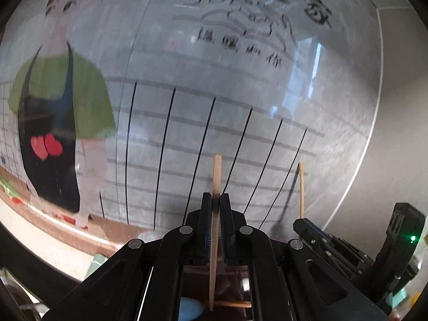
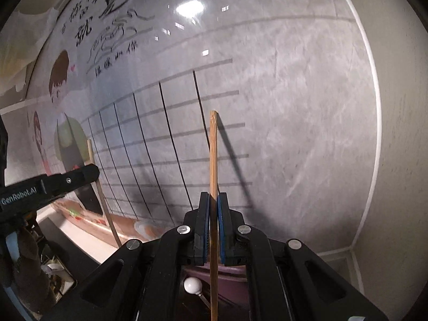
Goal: Organize utensils
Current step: 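Lift both chopsticks over the caddy and drop them in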
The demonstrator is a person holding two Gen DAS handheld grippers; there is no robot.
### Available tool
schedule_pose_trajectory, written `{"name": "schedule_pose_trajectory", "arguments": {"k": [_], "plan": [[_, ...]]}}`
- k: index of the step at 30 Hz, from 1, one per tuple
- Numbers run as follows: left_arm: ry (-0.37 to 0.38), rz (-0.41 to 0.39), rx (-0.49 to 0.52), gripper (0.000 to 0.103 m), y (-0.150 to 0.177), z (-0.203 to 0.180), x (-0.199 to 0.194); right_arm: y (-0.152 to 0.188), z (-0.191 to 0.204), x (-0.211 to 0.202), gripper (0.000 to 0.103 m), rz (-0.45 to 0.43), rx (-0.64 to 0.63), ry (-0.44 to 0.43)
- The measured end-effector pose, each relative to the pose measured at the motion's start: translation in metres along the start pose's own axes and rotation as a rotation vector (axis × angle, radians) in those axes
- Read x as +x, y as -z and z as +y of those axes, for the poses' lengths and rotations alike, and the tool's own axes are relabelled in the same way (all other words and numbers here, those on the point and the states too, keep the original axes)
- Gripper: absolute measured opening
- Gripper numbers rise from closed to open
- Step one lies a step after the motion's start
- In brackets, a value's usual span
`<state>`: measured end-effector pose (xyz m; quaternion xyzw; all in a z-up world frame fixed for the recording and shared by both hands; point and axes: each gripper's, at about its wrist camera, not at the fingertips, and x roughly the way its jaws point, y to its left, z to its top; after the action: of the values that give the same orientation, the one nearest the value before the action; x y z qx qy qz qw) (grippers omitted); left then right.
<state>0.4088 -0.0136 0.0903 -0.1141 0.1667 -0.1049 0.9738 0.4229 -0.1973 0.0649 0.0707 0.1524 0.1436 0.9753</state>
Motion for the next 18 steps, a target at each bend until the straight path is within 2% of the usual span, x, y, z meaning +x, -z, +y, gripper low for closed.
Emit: {"name": "schedule_pose_trajectory", "arguments": {"k": [8,10,12,13,14,16,18], "plan": [[-0.009,0.124,-0.02,0.006,0.021,0.009,0.021,0.016,-0.004,0.007,0.006,0.066,-0.031,0.013],[-0.009,0.17,-0.022,0.007,0.026,0.01,0.026,0.021,-0.004,0.007,0.006,0.099,-0.034,0.002],[-0.003,0.204,-0.015,0.009,0.029,0.008,0.027,0.026,-0.006,0.008,0.008,0.172,-0.021,-0.021],[0.001,0.215,-0.013,0.014,0.031,0.007,0.025,0.028,-0.007,0.008,0.008,0.205,-0.012,-0.027],[0.005,0.229,-0.014,0.024,0.032,0.007,0.023,0.031,-0.008,0.006,0.008,0.235,-0.002,-0.028],[0.006,0.246,-0.024,0.036,0.031,0.009,0.013,0.035,-0.008,-0.003,0.009,0.254,0.003,-0.026],[0.0,0.258,-0.027,0.041,0.028,0.01,0.001,0.035,-0.008,-0.016,0.013,0.257,0.003,-0.026]]}}
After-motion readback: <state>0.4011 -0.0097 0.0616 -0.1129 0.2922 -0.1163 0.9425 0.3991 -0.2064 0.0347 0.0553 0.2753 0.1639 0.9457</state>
